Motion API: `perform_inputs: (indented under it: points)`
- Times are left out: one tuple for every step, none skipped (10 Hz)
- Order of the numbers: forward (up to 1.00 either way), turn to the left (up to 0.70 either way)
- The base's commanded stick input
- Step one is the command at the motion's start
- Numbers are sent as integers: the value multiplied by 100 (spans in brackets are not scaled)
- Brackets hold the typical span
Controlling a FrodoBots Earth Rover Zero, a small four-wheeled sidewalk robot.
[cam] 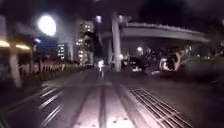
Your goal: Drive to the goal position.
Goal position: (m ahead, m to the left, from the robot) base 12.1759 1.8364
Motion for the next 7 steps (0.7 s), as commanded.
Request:
perform_inputs:
  points:
    - [70,0]
    - [70,0]
    - [70,0]
    - [70,0]
    - [70,0]
    - [70,0]
    - [70,0]
